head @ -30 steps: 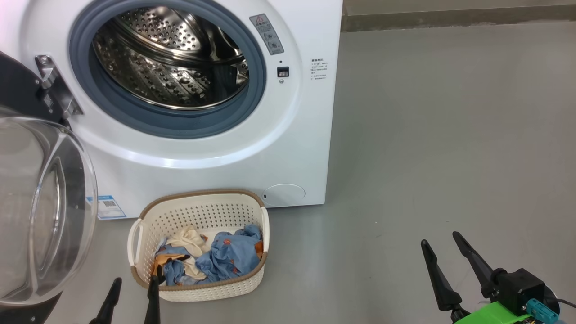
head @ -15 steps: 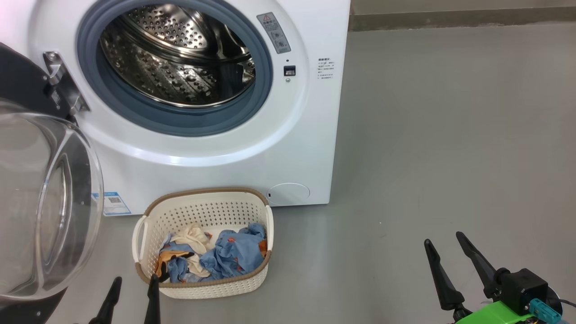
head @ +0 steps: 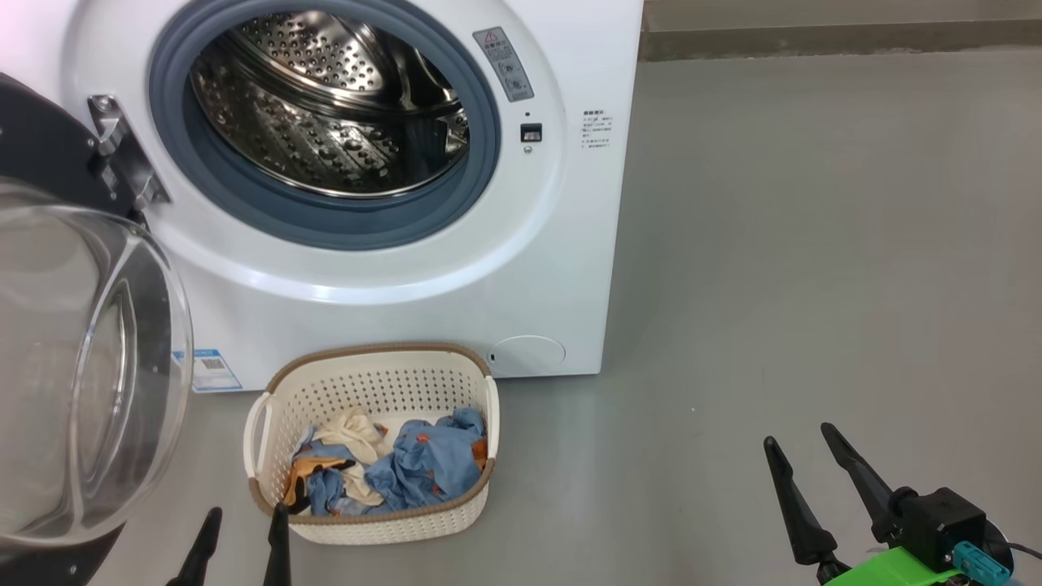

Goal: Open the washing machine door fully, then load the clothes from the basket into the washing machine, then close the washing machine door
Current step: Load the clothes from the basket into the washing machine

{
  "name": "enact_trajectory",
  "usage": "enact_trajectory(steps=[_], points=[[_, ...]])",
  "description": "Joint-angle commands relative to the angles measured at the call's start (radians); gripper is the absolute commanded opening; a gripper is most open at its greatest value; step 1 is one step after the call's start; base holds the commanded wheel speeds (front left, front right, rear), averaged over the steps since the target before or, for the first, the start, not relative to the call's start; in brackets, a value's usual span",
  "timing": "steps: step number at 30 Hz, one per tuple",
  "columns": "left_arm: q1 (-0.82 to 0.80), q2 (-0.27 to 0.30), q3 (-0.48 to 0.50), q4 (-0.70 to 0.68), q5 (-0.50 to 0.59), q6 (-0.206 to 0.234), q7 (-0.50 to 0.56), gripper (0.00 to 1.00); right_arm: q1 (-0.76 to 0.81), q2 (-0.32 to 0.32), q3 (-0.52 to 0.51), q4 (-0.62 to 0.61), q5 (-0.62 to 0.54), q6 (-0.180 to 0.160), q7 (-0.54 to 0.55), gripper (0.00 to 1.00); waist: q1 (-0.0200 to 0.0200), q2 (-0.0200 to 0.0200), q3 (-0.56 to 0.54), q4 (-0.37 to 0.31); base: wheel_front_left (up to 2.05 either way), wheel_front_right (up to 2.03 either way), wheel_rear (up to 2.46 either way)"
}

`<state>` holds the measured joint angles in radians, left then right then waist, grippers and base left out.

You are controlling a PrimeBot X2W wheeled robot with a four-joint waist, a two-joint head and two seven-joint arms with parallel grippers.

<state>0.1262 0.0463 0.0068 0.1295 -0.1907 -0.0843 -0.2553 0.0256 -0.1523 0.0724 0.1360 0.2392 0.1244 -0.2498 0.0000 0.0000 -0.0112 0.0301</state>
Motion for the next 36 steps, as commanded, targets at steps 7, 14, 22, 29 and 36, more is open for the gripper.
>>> enact_trajectory(steps=[7, 14, 22, 29, 36], points=[[-0.041, 0.004, 0.036, -0.015, -0.005, -0.003, -0.006, 1.00, -0.006, -0.016, 0.027, -0.019, -0.003, 0.006, -0.012, 1.00, 0.0000, 0.0000, -0.002, 0.005, 1.36, -1.36, 0.00], [-0.044, 0.004, 0.049, -0.047, 0.009, 0.021, -0.006, 1.00, -0.007, -0.016, 0.029, -0.018, -0.001, 0.006, -0.012, 1.00, 0.0000, 0.0000, 0.002, 0.010, 2.00, -2.00, 0.00], [-0.030, 0.004, 0.037, -0.049, 0.006, 0.018, -0.006, 1.00, -0.011, -0.016, 0.034, -0.012, 0.004, 0.006, -0.012, 1.00, 0.0000, 0.0000, 0.009, 0.007, 1.18, -1.18, 0.00], [-0.025, 0.004, 0.029, -0.046, 0.007, 0.007, -0.006, 1.00, -0.011, -0.013, 0.033, -0.008, 0.007, 0.006, -0.012, 1.00, 0.0000, 0.0000, 0.010, 0.005, 0.21, -0.21, 0.00], [-0.024, 0.004, 0.025, -0.046, 0.000, 0.007, -0.006, 1.00, -0.010, -0.012, 0.032, -0.008, 0.009, 0.006, -0.012, 1.00, 0.0000, 0.0000, 0.014, 0.004, 0.00, 0.00, 0.00]])
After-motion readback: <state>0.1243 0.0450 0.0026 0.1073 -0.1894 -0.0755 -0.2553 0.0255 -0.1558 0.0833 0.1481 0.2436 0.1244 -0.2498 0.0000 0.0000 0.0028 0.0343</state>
